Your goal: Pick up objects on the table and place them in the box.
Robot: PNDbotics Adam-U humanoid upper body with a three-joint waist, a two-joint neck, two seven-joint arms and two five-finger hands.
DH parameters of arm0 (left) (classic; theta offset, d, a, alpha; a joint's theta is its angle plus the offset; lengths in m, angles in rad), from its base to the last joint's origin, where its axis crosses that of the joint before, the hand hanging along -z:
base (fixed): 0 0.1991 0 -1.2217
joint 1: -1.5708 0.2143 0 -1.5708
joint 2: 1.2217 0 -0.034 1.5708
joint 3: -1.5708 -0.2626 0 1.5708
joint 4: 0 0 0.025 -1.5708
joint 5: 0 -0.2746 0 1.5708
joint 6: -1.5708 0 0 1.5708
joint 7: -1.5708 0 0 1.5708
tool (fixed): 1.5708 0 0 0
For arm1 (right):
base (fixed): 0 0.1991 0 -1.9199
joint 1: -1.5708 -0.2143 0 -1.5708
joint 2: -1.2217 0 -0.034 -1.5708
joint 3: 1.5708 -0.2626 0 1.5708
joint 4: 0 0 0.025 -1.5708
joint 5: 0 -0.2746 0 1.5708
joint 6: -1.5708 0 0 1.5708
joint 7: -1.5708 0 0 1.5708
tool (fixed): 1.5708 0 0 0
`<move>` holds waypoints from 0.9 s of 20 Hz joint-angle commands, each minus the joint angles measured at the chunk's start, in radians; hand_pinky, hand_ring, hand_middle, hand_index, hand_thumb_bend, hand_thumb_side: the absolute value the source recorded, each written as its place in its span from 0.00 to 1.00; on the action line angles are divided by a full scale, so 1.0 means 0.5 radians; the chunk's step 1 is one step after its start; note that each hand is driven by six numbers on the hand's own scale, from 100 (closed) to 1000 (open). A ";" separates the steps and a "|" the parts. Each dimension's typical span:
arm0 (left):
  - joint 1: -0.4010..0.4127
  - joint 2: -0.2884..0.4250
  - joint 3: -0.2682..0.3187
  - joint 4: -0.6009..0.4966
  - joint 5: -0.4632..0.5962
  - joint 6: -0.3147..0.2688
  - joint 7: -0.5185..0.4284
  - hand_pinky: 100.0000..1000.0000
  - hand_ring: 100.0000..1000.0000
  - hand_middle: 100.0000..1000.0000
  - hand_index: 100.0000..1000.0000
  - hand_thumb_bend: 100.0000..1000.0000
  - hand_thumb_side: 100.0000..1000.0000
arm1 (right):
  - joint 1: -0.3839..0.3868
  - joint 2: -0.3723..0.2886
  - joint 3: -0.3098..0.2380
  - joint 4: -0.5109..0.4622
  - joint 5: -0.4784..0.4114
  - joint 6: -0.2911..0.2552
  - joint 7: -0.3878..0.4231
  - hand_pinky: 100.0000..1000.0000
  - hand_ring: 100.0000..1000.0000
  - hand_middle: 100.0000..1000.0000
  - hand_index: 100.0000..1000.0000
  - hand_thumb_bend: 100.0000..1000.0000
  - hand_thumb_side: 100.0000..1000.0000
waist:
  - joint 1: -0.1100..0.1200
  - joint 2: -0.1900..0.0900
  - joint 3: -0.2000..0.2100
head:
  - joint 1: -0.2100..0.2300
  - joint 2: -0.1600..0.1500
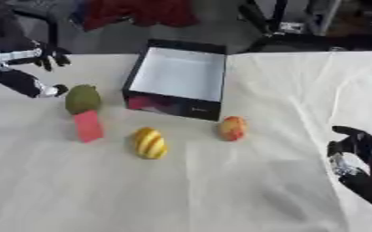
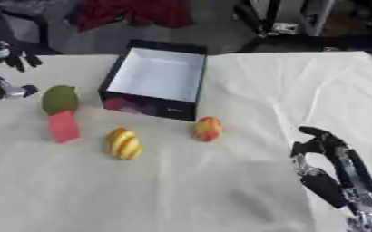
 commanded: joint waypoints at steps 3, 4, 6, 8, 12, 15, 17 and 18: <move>-0.137 -0.178 0.108 0.307 -0.392 -0.102 0.097 0.73 0.67 0.74 0.88 0.24 0.39 | -0.003 -0.037 -0.001 -0.017 -0.010 -0.004 0.008 0.73 0.63 0.40 0.79 0.00 0.42 | 0.011 -0.051 0.003 | -0.008 -0.003; -0.152 -0.212 0.130 0.351 -0.458 -0.095 0.143 0.72 0.67 0.73 0.88 0.24 0.39 | -0.003 -0.035 -0.001 -0.017 -0.011 -0.004 0.008 0.73 0.63 0.40 0.79 0.00 0.42 | 0.008 -0.050 0.002 | -0.006 -0.003; -0.177 -0.264 0.167 0.422 -0.581 -0.064 0.237 0.72 0.67 0.73 0.88 0.24 0.39 | -0.003 -0.033 0.000 -0.017 -0.013 -0.003 0.008 0.73 0.63 0.40 0.79 0.00 0.42 | 0.005 -0.050 0.000 | -0.001 -0.003; -0.194 -0.298 0.201 0.465 -0.696 -0.013 0.353 0.71 0.66 0.73 0.88 0.24 0.37 | -0.004 -0.030 0.002 -0.017 -0.014 -0.004 0.010 0.73 0.63 0.40 0.79 0.00 0.42 | 0.004 -0.049 -0.002 | 0.002 -0.003; -0.210 -0.335 0.239 0.531 -0.872 0.077 0.568 0.69 0.64 0.71 0.87 0.23 0.34 | -0.007 -0.027 0.003 -0.016 -0.016 -0.005 0.013 0.73 0.63 0.40 0.79 0.00 0.42 | 0.005 -0.047 -0.009 | 0.006 -0.003; -0.208 -0.348 0.250 0.564 -0.982 0.133 0.684 0.66 0.61 0.69 0.85 0.21 0.27 | -0.010 -0.025 0.004 -0.016 -0.018 -0.006 0.015 0.73 0.63 0.40 0.79 0.00 0.42 | 0.006 -0.047 -0.012 | -0.002 -0.003; -0.202 -0.356 0.253 0.590 -1.062 0.168 0.740 0.63 0.57 0.63 0.81 0.21 0.22 | -0.012 -0.024 0.006 -0.015 -0.019 -0.006 0.016 0.73 0.63 0.40 0.79 0.00 0.42 | 0.006 -0.047 -0.014 | -0.003 -0.003; -0.198 -0.360 0.254 0.602 -1.103 0.180 0.762 0.61 0.53 0.58 0.76 0.21 0.18 | -0.013 -0.024 0.006 -0.015 -0.020 -0.006 0.017 0.73 0.63 0.40 0.79 0.00 0.42 | 0.006 -0.047 -0.015 | -0.003 -0.003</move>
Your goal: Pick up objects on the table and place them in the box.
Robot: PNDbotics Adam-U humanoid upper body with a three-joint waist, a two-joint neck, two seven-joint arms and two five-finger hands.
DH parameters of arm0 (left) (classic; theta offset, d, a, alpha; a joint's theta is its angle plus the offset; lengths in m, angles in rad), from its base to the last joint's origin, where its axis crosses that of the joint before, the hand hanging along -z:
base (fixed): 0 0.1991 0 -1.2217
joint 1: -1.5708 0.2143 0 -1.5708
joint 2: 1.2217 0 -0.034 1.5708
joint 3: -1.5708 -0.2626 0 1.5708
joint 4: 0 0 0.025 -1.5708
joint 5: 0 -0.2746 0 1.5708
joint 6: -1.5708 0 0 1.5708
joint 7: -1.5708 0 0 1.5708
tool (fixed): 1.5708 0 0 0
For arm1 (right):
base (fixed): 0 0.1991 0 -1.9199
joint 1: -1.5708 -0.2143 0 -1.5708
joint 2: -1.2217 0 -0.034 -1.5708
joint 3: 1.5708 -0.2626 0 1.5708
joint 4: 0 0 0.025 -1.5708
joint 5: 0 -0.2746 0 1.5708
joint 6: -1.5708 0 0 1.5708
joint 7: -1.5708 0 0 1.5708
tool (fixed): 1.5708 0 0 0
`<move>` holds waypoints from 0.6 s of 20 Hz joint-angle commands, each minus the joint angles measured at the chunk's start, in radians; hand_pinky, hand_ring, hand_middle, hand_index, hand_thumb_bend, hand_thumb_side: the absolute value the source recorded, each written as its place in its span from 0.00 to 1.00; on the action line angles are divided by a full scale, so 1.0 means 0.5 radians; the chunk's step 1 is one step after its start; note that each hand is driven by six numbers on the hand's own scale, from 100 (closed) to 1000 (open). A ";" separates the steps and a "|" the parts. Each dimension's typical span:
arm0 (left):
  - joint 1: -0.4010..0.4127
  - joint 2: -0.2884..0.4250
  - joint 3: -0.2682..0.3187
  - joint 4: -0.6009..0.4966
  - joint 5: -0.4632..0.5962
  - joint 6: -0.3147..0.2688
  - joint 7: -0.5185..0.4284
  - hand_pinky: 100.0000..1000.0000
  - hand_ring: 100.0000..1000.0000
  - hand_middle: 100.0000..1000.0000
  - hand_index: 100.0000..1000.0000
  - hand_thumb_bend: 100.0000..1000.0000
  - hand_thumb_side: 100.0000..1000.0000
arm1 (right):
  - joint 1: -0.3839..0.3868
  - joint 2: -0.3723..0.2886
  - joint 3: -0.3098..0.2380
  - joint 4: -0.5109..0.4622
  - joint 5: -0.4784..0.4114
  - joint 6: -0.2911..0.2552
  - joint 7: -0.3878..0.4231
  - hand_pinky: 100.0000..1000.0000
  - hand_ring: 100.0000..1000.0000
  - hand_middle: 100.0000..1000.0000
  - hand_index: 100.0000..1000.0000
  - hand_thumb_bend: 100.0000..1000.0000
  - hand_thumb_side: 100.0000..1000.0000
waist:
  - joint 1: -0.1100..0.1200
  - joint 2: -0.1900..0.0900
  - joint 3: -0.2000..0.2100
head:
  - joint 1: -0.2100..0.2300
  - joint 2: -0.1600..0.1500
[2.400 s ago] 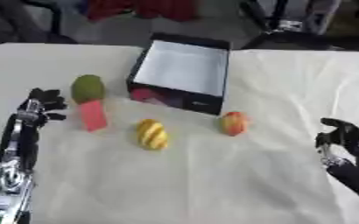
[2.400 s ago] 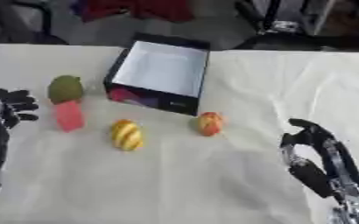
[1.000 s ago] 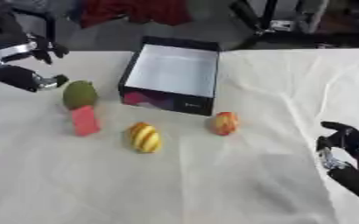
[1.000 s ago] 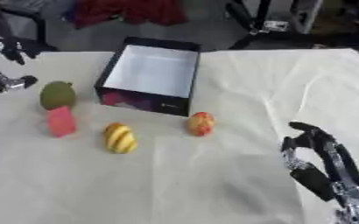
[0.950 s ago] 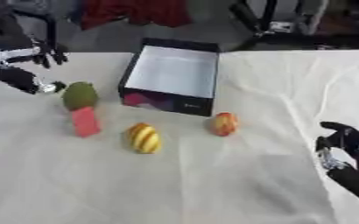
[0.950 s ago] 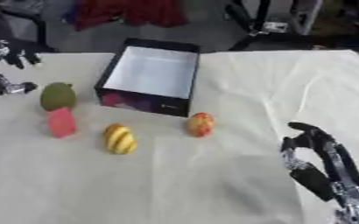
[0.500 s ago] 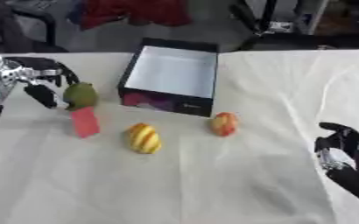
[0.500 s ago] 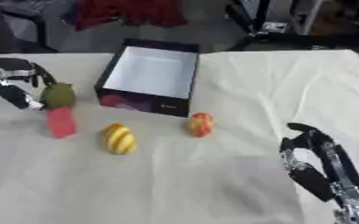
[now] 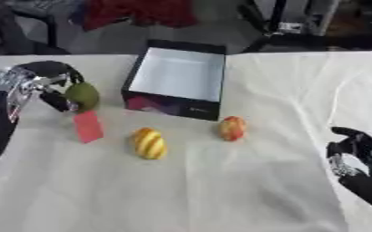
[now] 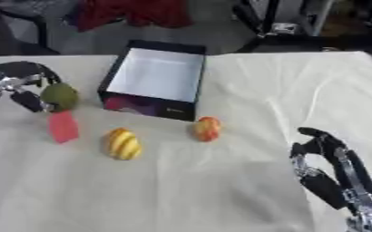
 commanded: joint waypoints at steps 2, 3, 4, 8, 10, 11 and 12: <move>-0.037 0.019 0.022 0.019 -0.167 0.040 0.118 0.51 0.43 0.44 0.62 0.20 0.10 | -0.017 -0.025 0.001 -0.016 -0.011 -0.004 0.008 0.73 0.63 0.40 0.79 0.00 0.42 | 0.005 -0.047 -0.003 | -0.005 -0.003; -0.034 0.018 0.024 0.021 -0.201 0.041 0.151 0.47 0.38 0.38 0.53 0.20 0.07 | -0.017 -0.025 0.000 -0.016 -0.011 -0.004 0.007 0.73 0.63 0.40 0.79 0.00 0.42 | 0.005 -0.047 -0.003 | -0.006 -0.003; -0.033 0.018 0.027 0.019 -0.229 0.044 0.191 0.43 0.32 0.30 0.44 0.20 0.06 | -0.017 -0.025 -0.001 -0.016 -0.011 -0.004 0.007 0.73 0.63 0.40 0.79 0.00 0.42 | 0.004 -0.047 -0.003 | -0.006 -0.003; -0.040 0.040 0.051 0.003 -0.250 0.049 0.324 0.40 0.29 0.25 0.39 0.21 0.06 | -0.015 -0.025 -0.004 -0.016 -0.011 -0.002 0.003 0.73 0.63 0.40 0.79 0.00 0.42 | 0.004 -0.049 -0.004 | -0.003 -0.003; -0.065 0.072 0.072 -0.037 -0.198 0.061 0.345 0.39 0.29 0.24 0.38 0.20 0.06 | -0.013 -0.025 -0.004 -0.015 -0.011 -0.002 0.003 0.73 0.63 0.40 0.79 0.00 0.42 | 0.004 -0.053 -0.004 | -0.001 -0.003; -0.084 0.093 0.085 -0.071 -0.159 0.076 0.354 0.38 0.28 0.24 0.38 0.19 0.06 | -0.012 -0.026 -0.004 -0.014 -0.011 -0.001 0.002 0.73 0.63 0.40 0.79 0.00 0.42 | 0.005 -0.054 -0.003 | 0.000 -0.003; -0.109 0.111 0.100 -0.107 -0.120 0.099 0.364 0.38 0.28 0.23 0.37 0.18 0.06 | -0.010 -0.027 -0.005 -0.014 -0.012 -0.001 0.002 0.73 0.63 0.40 0.79 0.00 0.42 | 0.006 -0.057 -0.002 | 0.002 -0.003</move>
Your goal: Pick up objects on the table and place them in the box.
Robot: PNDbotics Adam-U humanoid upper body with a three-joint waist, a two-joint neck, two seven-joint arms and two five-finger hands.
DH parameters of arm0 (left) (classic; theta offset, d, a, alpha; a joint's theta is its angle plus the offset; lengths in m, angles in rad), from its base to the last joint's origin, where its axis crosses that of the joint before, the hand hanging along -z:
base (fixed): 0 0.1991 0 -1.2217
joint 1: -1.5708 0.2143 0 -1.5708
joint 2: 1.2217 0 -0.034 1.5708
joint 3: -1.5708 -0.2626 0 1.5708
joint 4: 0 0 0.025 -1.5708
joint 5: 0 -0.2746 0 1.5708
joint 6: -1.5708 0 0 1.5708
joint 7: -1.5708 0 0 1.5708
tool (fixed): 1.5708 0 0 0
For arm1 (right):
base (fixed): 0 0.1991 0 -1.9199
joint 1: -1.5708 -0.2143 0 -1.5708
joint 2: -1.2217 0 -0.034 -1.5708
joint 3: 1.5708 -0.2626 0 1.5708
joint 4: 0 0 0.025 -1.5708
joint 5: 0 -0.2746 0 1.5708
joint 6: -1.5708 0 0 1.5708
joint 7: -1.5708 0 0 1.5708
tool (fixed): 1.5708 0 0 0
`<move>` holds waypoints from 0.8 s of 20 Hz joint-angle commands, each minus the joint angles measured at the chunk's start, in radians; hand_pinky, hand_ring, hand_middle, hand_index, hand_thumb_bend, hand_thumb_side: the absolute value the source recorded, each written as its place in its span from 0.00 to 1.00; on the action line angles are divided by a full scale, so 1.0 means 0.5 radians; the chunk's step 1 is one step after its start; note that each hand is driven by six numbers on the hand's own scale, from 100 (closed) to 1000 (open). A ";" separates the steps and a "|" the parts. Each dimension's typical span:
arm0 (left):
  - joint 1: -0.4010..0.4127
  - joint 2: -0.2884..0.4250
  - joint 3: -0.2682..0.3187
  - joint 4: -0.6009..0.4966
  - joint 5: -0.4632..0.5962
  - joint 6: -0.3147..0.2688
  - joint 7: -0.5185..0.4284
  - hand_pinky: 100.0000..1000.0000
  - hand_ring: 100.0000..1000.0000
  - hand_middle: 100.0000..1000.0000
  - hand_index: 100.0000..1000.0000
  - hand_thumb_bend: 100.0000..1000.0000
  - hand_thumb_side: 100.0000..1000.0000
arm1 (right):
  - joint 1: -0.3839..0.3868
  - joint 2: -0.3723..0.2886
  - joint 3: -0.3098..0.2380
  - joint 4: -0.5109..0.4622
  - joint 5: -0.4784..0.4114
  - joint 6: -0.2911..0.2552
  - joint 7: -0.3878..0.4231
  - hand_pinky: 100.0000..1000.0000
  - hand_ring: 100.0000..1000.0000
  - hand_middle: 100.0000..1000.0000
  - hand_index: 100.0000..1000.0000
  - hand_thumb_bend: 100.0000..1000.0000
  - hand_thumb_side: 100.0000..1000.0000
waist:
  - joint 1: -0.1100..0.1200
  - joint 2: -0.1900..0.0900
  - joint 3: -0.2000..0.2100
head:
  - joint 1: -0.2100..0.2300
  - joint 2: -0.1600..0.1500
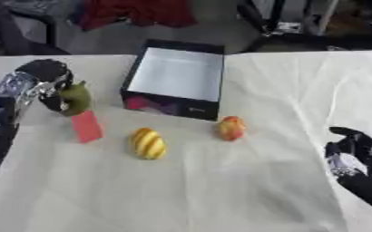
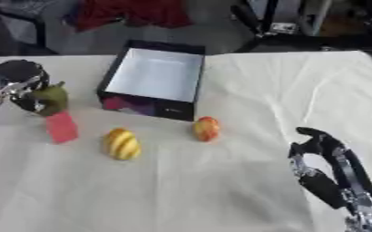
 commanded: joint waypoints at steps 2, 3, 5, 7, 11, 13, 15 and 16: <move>-0.148 0.140 0.072 -0.163 0.148 0.080 0.054 0.37 0.27 0.23 0.36 0.16 0.07 | -0.007 -0.029 -0.010 -0.013 -0.011 0.001 0.002 0.73 0.63 0.40 0.79 0.00 0.42 | 0.007 -0.060 0.003 | 0.007 -0.003; -0.173 0.147 0.080 -0.193 0.192 0.100 0.065 0.37 0.27 0.23 0.36 0.16 0.07 | -0.007 -0.030 -0.009 -0.012 -0.011 0.001 0.003 0.73 0.63 0.40 0.79 0.00 0.42 | 0.007 -0.062 0.004 | 0.009 -0.003; -0.226 0.146 0.084 -0.266 0.286 0.122 0.094 0.37 0.25 0.22 0.35 0.15 0.07 | -0.006 -0.032 -0.010 -0.011 -0.012 0.001 0.003 0.73 0.63 0.40 0.79 0.00 0.42 | 0.007 -0.065 0.004 | 0.013 -0.003; -0.269 0.120 0.060 -0.343 0.389 0.118 0.110 0.37 0.25 0.22 0.34 0.14 0.07 | -0.005 -0.033 -0.009 -0.010 -0.013 0.001 0.003 0.73 0.63 0.40 0.79 0.00 0.42 | 0.008 -0.066 0.001 | 0.022 -0.003; -0.296 -0.009 -0.046 -0.456 0.534 0.059 0.077 0.38 0.26 0.23 0.35 0.11 0.09 | -0.012 -0.033 0.006 -0.008 -0.018 -0.003 0.017 0.73 0.63 0.40 0.79 0.00 0.42 | 0.006 -0.065 -0.014 | 0.046 -0.003; -0.281 -0.093 -0.108 -0.479 0.567 0.023 0.055 0.39 0.27 0.24 0.37 0.12 0.09 | -0.021 -0.032 0.009 -0.009 -0.025 -0.005 0.021 0.73 0.63 0.40 0.79 0.00 0.42 | 0.001 -0.064 -0.028 | 0.055 -0.003; -0.260 -0.188 -0.139 -0.459 0.568 0.014 0.045 0.38 0.27 0.25 0.37 0.10 0.11 | -0.029 -0.032 0.014 -0.010 -0.030 -0.006 0.026 0.73 0.63 0.40 0.79 0.00 0.42 | -0.004 -0.062 -0.048 | 0.069 -0.003; -0.251 -0.236 -0.144 -0.435 0.564 0.015 0.049 0.38 0.27 0.25 0.38 0.10 0.12 | -0.034 -0.032 0.018 -0.010 -0.033 -0.007 0.030 0.73 0.63 0.40 0.79 0.00 0.42 | -0.007 -0.061 -0.058 | 0.075 -0.003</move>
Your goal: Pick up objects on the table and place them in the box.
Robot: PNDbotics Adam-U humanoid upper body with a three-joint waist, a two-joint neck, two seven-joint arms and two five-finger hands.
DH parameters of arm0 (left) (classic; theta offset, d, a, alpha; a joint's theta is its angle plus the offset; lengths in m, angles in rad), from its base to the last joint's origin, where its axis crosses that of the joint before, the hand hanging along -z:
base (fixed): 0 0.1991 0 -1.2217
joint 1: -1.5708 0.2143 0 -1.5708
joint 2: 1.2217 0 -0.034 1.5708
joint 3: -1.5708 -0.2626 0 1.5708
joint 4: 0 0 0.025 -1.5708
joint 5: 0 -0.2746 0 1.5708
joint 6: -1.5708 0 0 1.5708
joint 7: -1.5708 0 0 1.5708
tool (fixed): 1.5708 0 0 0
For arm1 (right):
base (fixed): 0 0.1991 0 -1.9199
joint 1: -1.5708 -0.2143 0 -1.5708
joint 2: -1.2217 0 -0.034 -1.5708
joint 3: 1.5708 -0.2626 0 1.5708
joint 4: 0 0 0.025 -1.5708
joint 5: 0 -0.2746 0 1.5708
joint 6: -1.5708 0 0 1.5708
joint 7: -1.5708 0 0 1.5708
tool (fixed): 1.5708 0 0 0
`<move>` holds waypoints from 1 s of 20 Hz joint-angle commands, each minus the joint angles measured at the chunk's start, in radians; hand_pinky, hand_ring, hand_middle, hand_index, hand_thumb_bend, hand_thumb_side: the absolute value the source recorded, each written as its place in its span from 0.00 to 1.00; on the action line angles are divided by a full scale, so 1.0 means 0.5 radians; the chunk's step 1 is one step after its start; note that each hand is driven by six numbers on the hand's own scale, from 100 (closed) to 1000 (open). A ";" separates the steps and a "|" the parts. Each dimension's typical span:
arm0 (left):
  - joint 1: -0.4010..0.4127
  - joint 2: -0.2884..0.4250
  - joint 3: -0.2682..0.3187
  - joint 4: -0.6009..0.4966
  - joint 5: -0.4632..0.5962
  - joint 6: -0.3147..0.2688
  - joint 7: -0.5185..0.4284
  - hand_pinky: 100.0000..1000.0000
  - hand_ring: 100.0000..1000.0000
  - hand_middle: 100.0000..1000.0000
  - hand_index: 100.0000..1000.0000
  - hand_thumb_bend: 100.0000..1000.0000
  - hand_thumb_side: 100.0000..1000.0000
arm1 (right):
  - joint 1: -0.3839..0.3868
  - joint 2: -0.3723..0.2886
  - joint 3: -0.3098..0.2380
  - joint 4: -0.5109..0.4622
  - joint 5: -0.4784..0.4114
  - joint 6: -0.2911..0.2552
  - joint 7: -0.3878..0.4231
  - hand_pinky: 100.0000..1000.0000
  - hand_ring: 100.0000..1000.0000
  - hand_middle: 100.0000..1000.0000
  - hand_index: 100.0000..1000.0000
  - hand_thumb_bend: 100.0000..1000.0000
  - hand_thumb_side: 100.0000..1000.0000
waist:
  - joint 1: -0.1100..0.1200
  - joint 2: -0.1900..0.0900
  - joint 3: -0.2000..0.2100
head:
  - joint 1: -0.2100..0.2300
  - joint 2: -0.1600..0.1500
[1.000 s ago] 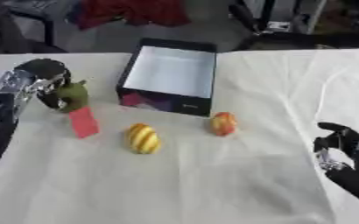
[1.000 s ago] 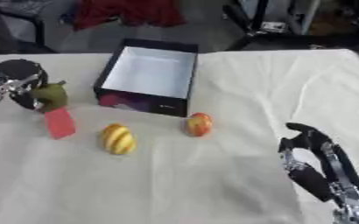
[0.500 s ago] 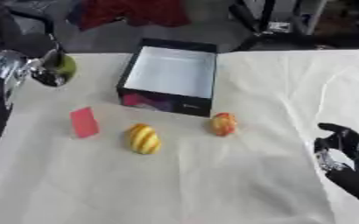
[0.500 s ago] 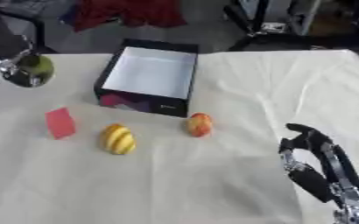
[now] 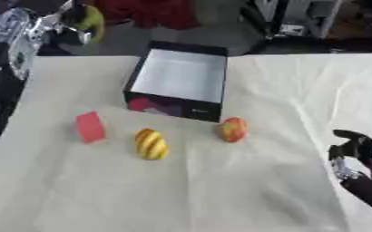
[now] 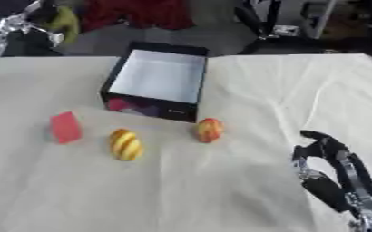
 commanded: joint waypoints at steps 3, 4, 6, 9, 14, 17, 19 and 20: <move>-0.011 -0.189 -0.019 0.076 -0.009 -0.008 0.044 0.39 0.28 0.27 0.39 0.09 0.13 | -0.038 -0.029 0.017 -0.021 -0.029 -0.010 0.027 0.73 0.63 0.40 0.79 0.00 0.42 | -0.014 -0.042 -0.036 | 0.027 -0.003; -0.008 -0.221 -0.019 0.103 -0.028 -0.007 0.057 0.40 0.29 0.29 0.41 0.09 0.14 | -0.042 -0.028 0.020 -0.021 -0.031 -0.011 0.031 0.73 0.63 0.40 0.79 0.00 0.42 | -0.016 -0.041 -0.044 | 0.033 -0.003; -0.001 -0.270 -0.014 0.155 -0.077 0.000 0.077 0.42 0.32 0.32 0.44 0.09 0.16 | -0.048 -0.025 0.025 -0.019 -0.035 -0.012 0.038 0.73 0.63 0.40 0.79 0.00 0.42 | -0.018 -0.039 -0.058 | 0.042 -0.003; 0.019 -0.321 0.015 0.245 -0.136 0.024 0.101 0.50 0.41 0.42 0.57 0.16 0.27 | -0.056 -0.022 0.028 -0.017 -0.039 -0.014 0.044 0.73 0.63 0.40 0.79 0.00 0.42 | -0.018 -0.039 -0.070 | 0.045 -0.003; 0.032 -0.309 0.047 0.296 -0.125 0.023 0.145 0.67 0.67 0.70 0.82 0.46 0.78 | -0.061 -0.021 0.023 -0.016 -0.040 -0.014 0.042 0.73 0.63 0.40 0.79 0.00 0.42 | -0.015 -0.040 -0.071 | 0.035 -0.003; 0.014 -0.247 0.048 0.243 -0.048 0.021 0.148 0.70 0.72 0.76 0.87 0.48 0.87 | -0.059 -0.020 0.020 -0.015 -0.039 -0.014 0.041 0.73 0.63 0.40 0.79 0.00 0.42 | -0.015 -0.042 -0.060 | 0.028 -0.003; -0.001 -0.175 0.029 0.174 0.036 -0.018 0.088 0.71 0.72 0.77 0.88 0.45 0.87 | -0.055 -0.021 0.016 -0.014 -0.037 -0.013 0.038 0.73 0.63 0.40 0.79 0.00 0.42 | -0.013 -0.043 -0.051 | 0.025 -0.003; -0.002 -0.127 0.019 0.125 0.099 -0.054 0.017 0.70 0.72 0.76 0.87 0.43 0.87 | -0.053 -0.021 0.013 -0.014 -0.035 -0.012 0.035 0.73 0.63 0.40 0.79 0.00 0.42 | -0.011 -0.044 -0.044 | 0.021 -0.003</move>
